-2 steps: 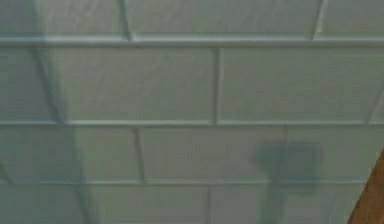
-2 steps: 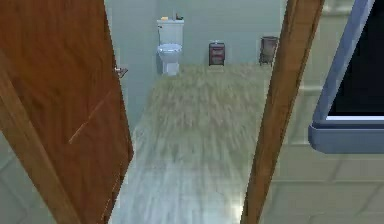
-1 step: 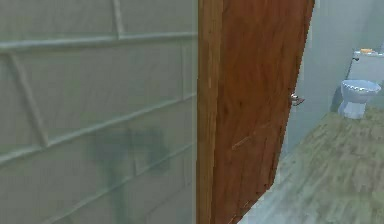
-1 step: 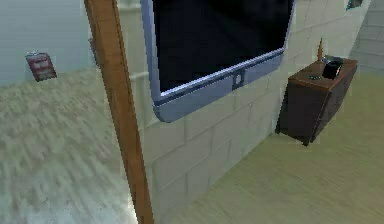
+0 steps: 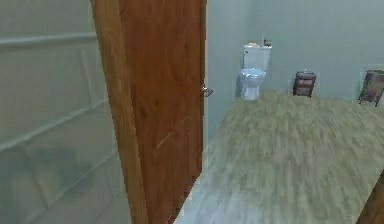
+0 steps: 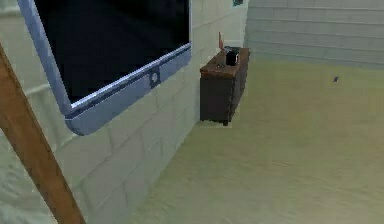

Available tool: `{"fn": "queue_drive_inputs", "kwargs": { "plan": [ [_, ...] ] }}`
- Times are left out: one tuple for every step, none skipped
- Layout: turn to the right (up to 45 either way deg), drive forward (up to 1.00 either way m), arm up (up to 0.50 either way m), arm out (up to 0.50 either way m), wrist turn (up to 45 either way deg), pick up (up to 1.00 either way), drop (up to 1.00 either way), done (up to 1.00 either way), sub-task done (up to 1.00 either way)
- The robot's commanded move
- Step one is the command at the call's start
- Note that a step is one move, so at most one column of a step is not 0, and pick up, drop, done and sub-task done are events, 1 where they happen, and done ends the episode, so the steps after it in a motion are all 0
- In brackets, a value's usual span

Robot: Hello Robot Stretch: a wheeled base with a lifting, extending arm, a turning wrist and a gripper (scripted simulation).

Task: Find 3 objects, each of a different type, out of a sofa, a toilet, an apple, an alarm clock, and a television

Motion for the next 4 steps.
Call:
{"fn": "queue_drive_inputs", "kwargs": {
  "plan": [
    [0.0, 0.45, 0.00, 0.00, 0.0, 0.00, 0.00, 0.00, 0.00],
    [21.0, 0.00, 0.00, 0.00, 0.0, 0.00, 0.00, 0.00, 0.00],
    [0.0, 0.45, 0.00, 0.00, 0.0, 0.00, 0.00, 0.00, 0.00],
    [3.0, 0.00, 0.00, 0.00, 0.0, 0.00, 0.00, 0.00, 0.00]
  ]
}}
